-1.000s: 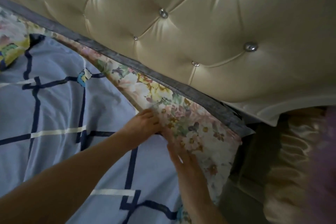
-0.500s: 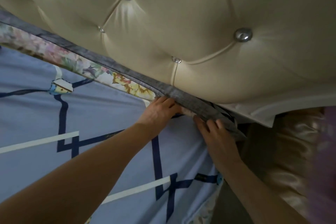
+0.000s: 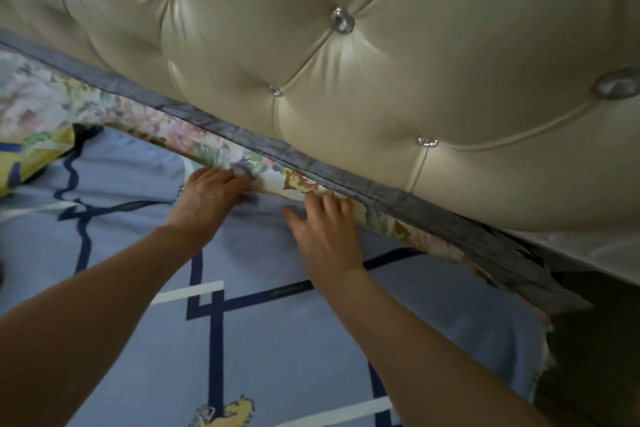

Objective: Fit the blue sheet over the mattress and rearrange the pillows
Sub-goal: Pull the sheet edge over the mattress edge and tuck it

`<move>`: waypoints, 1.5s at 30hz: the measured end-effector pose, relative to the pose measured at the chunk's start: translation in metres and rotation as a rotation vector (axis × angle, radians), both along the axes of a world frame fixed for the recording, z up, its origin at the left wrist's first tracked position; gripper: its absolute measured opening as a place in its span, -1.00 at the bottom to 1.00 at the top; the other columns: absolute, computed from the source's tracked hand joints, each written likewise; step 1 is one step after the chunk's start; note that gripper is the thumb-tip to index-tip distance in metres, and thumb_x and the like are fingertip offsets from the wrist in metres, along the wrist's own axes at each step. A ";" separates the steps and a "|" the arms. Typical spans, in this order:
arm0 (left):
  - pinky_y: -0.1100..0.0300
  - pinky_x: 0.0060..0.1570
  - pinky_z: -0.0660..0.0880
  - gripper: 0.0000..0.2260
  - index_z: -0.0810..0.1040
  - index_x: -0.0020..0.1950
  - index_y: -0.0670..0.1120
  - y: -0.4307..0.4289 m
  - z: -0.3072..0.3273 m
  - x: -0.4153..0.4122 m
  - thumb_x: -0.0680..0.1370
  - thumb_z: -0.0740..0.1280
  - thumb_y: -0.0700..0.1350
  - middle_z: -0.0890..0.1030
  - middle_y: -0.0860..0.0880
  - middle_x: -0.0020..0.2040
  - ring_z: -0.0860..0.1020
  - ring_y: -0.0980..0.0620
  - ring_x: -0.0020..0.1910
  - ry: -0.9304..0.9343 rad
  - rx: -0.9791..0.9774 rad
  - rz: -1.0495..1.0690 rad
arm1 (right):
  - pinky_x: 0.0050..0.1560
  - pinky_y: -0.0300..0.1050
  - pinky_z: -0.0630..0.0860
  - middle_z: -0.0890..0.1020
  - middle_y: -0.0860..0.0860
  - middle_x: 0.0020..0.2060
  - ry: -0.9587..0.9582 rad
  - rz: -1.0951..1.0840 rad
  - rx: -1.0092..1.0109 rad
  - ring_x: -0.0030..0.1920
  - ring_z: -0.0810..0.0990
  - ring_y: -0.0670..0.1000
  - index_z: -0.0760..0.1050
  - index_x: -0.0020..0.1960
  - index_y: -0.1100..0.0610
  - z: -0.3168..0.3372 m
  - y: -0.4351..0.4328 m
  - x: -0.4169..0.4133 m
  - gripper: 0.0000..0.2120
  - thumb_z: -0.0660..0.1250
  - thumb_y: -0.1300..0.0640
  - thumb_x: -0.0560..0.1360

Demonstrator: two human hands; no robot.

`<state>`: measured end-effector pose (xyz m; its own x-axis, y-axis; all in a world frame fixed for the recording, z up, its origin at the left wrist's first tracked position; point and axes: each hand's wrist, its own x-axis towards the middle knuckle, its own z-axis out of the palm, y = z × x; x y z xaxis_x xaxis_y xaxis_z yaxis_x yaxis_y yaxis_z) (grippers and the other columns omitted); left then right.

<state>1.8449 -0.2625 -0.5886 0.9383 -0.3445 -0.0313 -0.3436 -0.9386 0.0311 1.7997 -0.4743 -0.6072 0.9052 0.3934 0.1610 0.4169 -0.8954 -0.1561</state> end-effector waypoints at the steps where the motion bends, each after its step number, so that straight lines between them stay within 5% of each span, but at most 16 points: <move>1: -0.01 -0.25 0.45 -0.81 0.60 -0.14 -0.13 0.003 -0.001 0.006 0.41 0.24 -0.07 0.58 -0.19 -0.28 0.56 -0.24 -0.29 -0.030 -0.005 -0.003 | -0.14 0.06 0.37 0.55 0.13 -0.19 -0.014 0.018 0.023 -0.16 0.50 0.19 0.58 -0.08 0.10 -0.003 0.001 0.005 -0.81 0.31 0.29 0.35; 5: -0.08 -0.19 0.48 -0.83 0.63 -0.17 -0.16 -0.003 0.000 0.042 0.46 0.26 -0.15 0.61 -0.19 -0.23 0.52 -0.24 -0.17 -0.192 -0.084 0.136 | -0.22 0.02 0.32 0.54 0.14 -0.26 -0.151 0.050 0.187 -0.22 0.47 0.17 0.58 -0.12 0.21 -0.010 -0.001 0.027 -0.75 0.15 0.38 0.38; 9: -0.19 -0.12 0.48 -0.85 0.58 0.02 -0.18 -0.006 -0.039 0.043 0.49 0.30 -0.18 0.56 -0.24 -0.02 0.48 -0.27 -0.03 -0.133 -0.119 0.250 | -0.15 0.04 0.33 0.58 0.13 -0.12 -0.250 0.106 0.072 -0.15 0.47 0.17 0.59 0.04 0.18 -0.039 -0.001 0.037 -0.72 0.13 0.31 0.51; 15: -0.19 0.31 0.26 -0.59 0.37 0.38 -0.18 -0.011 -0.040 0.035 0.53 0.29 -0.26 0.36 -0.29 0.35 0.27 -0.32 0.34 -0.055 -0.140 0.197 | 0.00 0.09 0.35 0.57 0.15 0.18 -0.209 0.090 -0.040 0.09 0.52 0.21 0.55 0.15 0.20 -0.040 0.009 0.037 -0.74 0.13 0.28 0.58; 18: -0.22 0.39 0.13 -0.35 0.08 0.54 -0.15 -0.039 -0.036 -0.015 0.50 0.25 -0.36 0.07 -0.25 0.53 -0.01 -0.28 0.49 0.091 -0.162 0.195 | 0.23 0.16 0.29 0.52 0.17 0.22 -0.080 0.101 0.040 0.26 0.42 0.25 0.49 0.22 0.19 -0.028 -0.016 -0.011 -0.73 0.12 0.27 0.58; 21: -0.24 0.34 0.19 -0.21 0.04 0.54 -0.09 -0.084 -0.038 -0.096 0.38 0.22 -0.47 0.07 -0.20 0.54 0.00 -0.29 0.48 0.127 -0.189 0.082 | 0.30 0.20 0.28 0.43 0.16 0.32 0.160 0.092 -0.073 0.33 0.35 0.24 0.37 0.38 0.13 -0.014 -0.082 -0.090 -0.58 0.24 0.16 0.52; 25: -0.31 0.24 0.33 -0.47 0.35 0.43 -0.10 -0.159 -0.039 -0.175 0.44 0.09 -0.25 0.37 -0.18 0.42 0.26 -0.32 0.40 0.159 -0.205 -0.209 | 0.22 0.33 0.31 0.34 0.17 0.40 0.263 -0.129 -0.234 0.38 0.25 0.30 0.34 0.40 -0.02 0.008 -0.180 -0.131 -0.38 0.43 0.10 0.37; 28: -0.30 0.20 0.37 -0.42 0.38 0.42 -0.06 -0.218 -0.029 -0.178 0.40 0.40 -0.15 0.38 -0.13 0.43 0.30 -0.25 0.39 0.244 -0.187 -0.287 | 0.05 0.22 0.42 0.41 0.20 0.32 0.216 -0.303 -0.231 0.25 0.40 0.29 0.42 0.34 -0.04 0.016 -0.221 -0.123 -0.48 0.41 0.19 0.42; 30: -0.27 0.24 0.33 -0.24 0.23 0.49 0.01 -0.253 -0.017 -0.160 0.36 0.50 -0.07 0.25 -0.11 0.49 0.25 -0.23 0.42 0.252 -0.133 -0.225 | -0.17 0.06 0.49 0.51 0.19 0.20 0.186 -0.379 -0.182 0.04 0.55 0.24 0.42 0.36 0.00 0.015 -0.235 -0.120 -0.46 0.43 0.21 0.41; 32: -0.20 0.29 0.25 -0.30 0.04 0.53 0.10 -0.280 -0.006 -0.142 0.50 0.35 -0.01 0.08 -0.07 0.54 0.13 -0.19 0.46 0.247 -0.075 -0.167 | -0.26 -0.01 0.52 0.61 0.18 0.11 0.156 -0.417 -0.090 -0.05 0.62 0.17 0.42 0.36 0.09 0.008 -0.240 -0.124 -0.47 0.44 0.19 0.42; 35: -0.13 0.17 0.37 -0.51 0.23 0.48 0.10 -0.299 0.001 -0.120 0.56 0.24 -0.06 0.24 -0.08 0.47 0.26 -0.22 0.37 0.194 -0.115 -0.156 | -0.05 0.00 0.54 0.60 0.13 0.17 0.171 -0.404 -0.024 0.08 0.60 0.09 0.39 0.38 0.12 -0.008 -0.243 -0.132 -0.54 0.33 0.05 0.52; 38: -0.06 0.24 0.37 -0.56 0.23 0.48 0.10 -0.300 -0.010 -0.112 0.60 0.18 -0.06 0.17 -0.09 0.49 0.18 -0.21 0.40 0.286 -0.045 -0.168 | 0.15 -0.01 0.48 0.52 0.09 0.28 0.253 -0.389 0.107 0.24 0.50 0.04 0.33 0.42 0.12 -0.014 -0.245 -0.133 -0.52 0.19 -0.06 0.57; 42: 0.06 0.36 0.25 -0.45 0.07 0.53 0.07 -0.302 -0.019 -0.113 0.59 0.20 -0.13 0.05 -0.10 0.53 0.09 -0.19 0.45 0.358 0.006 -0.198 | 0.24 0.00 0.41 0.50 0.14 0.28 0.339 -0.290 0.356 0.26 0.46 0.13 0.36 0.38 0.20 0.003 -0.246 -0.140 -0.61 0.18 0.18 0.56; 45: 0.05 0.39 0.22 -0.33 -0.10 0.55 0.07 -0.300 -0.022 -0.117 0.57 0.20 -0.22 -0.09 -0.07 0.56 -0.02 -0.15 0.50 0.385 0.050 -0.235 | -0.04 -0.01 0.51 0.56 0.17 0.06 0.236 -0.205 0.226 0.00 0.57 0.18 0.52 0.19 0.18 0.012 -0.268 -0.135 -0.68 0.21 0.30 0.46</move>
